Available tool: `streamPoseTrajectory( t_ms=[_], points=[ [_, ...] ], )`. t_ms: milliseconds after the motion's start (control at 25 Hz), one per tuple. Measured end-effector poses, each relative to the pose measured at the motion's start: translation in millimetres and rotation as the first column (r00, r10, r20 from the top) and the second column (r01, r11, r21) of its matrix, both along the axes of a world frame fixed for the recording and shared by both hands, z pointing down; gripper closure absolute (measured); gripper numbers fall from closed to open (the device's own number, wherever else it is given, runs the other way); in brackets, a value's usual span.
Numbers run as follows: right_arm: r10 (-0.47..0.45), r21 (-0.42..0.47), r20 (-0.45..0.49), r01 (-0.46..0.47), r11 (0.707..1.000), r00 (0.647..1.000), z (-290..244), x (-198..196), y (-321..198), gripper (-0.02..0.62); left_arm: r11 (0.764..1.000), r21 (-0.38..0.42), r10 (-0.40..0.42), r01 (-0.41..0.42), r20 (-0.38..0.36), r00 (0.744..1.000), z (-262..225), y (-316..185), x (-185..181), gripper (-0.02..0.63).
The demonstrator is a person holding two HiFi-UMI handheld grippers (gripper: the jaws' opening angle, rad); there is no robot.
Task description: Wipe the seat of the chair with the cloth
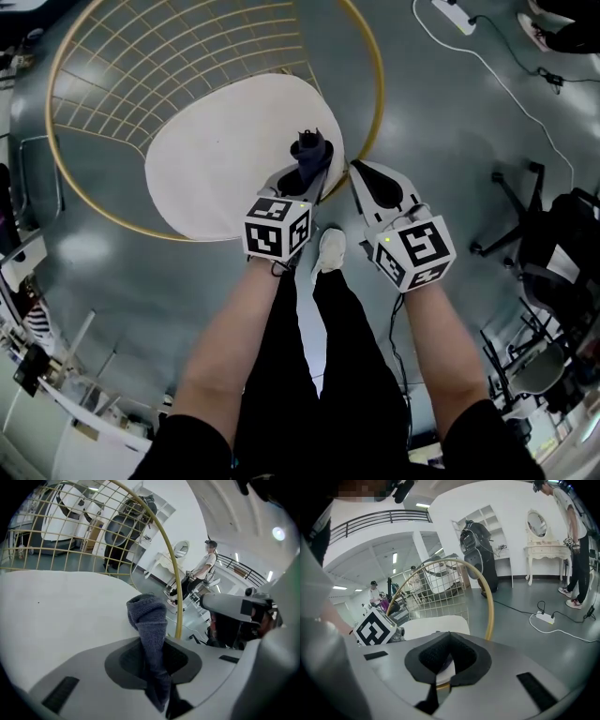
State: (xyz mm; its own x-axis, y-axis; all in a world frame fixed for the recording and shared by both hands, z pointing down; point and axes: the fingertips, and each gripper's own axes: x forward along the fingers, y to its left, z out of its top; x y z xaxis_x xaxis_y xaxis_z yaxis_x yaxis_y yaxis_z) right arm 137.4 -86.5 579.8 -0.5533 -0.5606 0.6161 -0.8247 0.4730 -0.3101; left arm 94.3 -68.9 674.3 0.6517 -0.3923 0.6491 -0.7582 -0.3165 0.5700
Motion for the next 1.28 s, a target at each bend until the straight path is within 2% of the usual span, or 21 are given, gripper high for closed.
streamPoseTrajectory(
  t_ms=[320,600,760,1280],
  points=[
    [-0.011,-0.008,-0.005,0.011,1.0,1.0,2,-6,4,0.583,0.999,-0.016,-0.05,0.051,0.039,0.998,4,3,-16,0.515],
    [-0.034,-0.002,0.007,0.034,0.999,0.999,-2,-24,8,0.583,0.988,-0.058,-0.138,0.145,0.102,0.985,15,17,-59,0.517],
    [-0.046,-0.008,0.016,0.047,0.999,0.999,-1,-14,5,0.583,0.975,-0.086,-0.193,0.206,0.139,0.971,19,21,-65,0.517],
    [-0.128,-0.005,0.025,0.128,0.992,0.991,-7,-83,13,0.583,0.933,-0.123,-0.305,0.339,0.231,0.924,23,65,-166,0.517]
  ],
)
